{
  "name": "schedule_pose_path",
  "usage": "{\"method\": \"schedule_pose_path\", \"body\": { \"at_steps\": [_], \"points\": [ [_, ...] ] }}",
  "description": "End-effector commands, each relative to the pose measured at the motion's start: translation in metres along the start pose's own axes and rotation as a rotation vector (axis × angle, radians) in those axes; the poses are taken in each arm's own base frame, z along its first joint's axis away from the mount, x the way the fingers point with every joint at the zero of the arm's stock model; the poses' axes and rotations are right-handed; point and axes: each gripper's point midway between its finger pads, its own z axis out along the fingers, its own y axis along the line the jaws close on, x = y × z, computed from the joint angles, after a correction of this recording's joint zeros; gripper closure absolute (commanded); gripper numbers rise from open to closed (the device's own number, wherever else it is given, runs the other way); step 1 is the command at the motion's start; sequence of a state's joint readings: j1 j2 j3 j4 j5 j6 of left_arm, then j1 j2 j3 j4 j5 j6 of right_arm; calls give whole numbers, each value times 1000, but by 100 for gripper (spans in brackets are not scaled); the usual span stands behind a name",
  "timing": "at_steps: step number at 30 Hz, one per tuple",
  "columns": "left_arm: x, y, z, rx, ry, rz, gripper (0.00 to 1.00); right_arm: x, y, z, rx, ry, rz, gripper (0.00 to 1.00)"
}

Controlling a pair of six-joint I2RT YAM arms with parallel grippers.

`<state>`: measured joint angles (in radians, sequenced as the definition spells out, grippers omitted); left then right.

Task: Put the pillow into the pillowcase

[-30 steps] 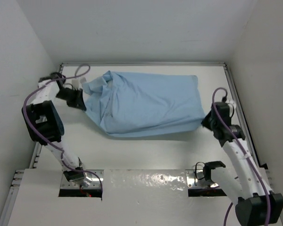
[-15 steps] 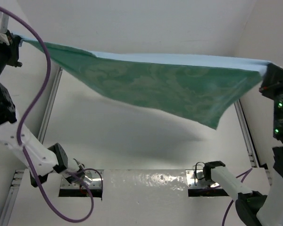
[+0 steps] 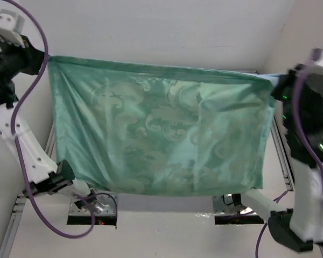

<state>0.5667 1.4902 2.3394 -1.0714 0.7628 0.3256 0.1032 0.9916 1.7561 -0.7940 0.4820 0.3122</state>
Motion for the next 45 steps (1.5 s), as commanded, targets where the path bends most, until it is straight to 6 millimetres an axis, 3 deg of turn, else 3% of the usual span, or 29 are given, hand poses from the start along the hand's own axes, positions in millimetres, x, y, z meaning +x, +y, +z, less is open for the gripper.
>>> {"method": "schedule_pose_path", "body": {
  "at_steps": [1,2,4,5,8,9,10,12,14,15,17,18,19,22,24,25,26,27,28,29,30,31,32,33,35,36,38,43,45],
  "points": [
    [80,27,74,11,204,-33,100,81,8,77,99,183,-145,100],
    [93,10,92,69,239,-14,100,97,18,104,101,197,-153,100],
    [146,19,127,81,339,-112,100,118,32,136,95,209,-145,100],
    [155,28,144,64,332,-148,100,150,42,164,100,272,-169,100],
    [221,71,202,-39,441,-235,100,174,67,219,91,278,-137,100],
    [217,90,216,-96,420,-229,100,199,79,257,106,309,-151,100],
    [262,101,243,-95,481,-276,100,211,84,278,120,317,-155,100],
    [285,124,279,-147,461,-305,100,239,93,339,200,316,-165,98],
    [287,146,303,-225,383,-324,100,258,94,371,258,306,-180,80],
    [301,156,308,-281,381,-328,100,274,96,392,280,283,-189,42],
    [307,170,323,-337,321,-332,73,268,90,404,349,185,-162,11],
    [309,179,324,-387,316,-319,56,297,78,400,378,215,-202,3],
    [320,183,329,-409,326,-314,31,259,77,396,398,115,-140,1],
    [314,191,329,-452,332,-285,5,234,67,381,418,120,-130,1],
    [317,187,320,-452,368,-277,2,229,73,372,350,171,-172,1],
    [295,185,308,-452,352,-257,1,218,73,354,317,221,-199,1],
    [303,177,301,-434,390,-262,0,233,81,343,226,301,-225,1],
    [276,172,288,-422,367,-244,0,247,79,324,183,395,-265,1],
    [278,163,277,-392,407,-226,0,224,83,300,115,401,-255,1],
    [291,148,270,-340,454,-234,0,263,91,276,-22,534,-292,1],
    [274,140,256,-319,451,-216,0,273,91,255,-74,590,-293,1],
    [296,125,242,-275,539,-203,0,254,89,225,-109,588,-266,1],
    [300,117,232,-247,572,-191,0,290,74,200,-70,681,-225,1],
    [290,108,219,-220,577,-174,0,296,65,184,-31,696,-189,1],
    [321,85,193,-144,702,-160,0,284,50,152,20,651,-96,1],
    [317,77,182,-125,712,-151,0,315,31,132,74,699,-105,1],
    [348,57,158,-74,815,-167,0,328,7,101,152,684,-52,1],
    [396,31,113,-103,923,-180,0,343,-27,63,255,627,-1,1],
    [394,28,105,-125,897,-169,0,345,-36,51,280,622,7,1]
  ]
}}
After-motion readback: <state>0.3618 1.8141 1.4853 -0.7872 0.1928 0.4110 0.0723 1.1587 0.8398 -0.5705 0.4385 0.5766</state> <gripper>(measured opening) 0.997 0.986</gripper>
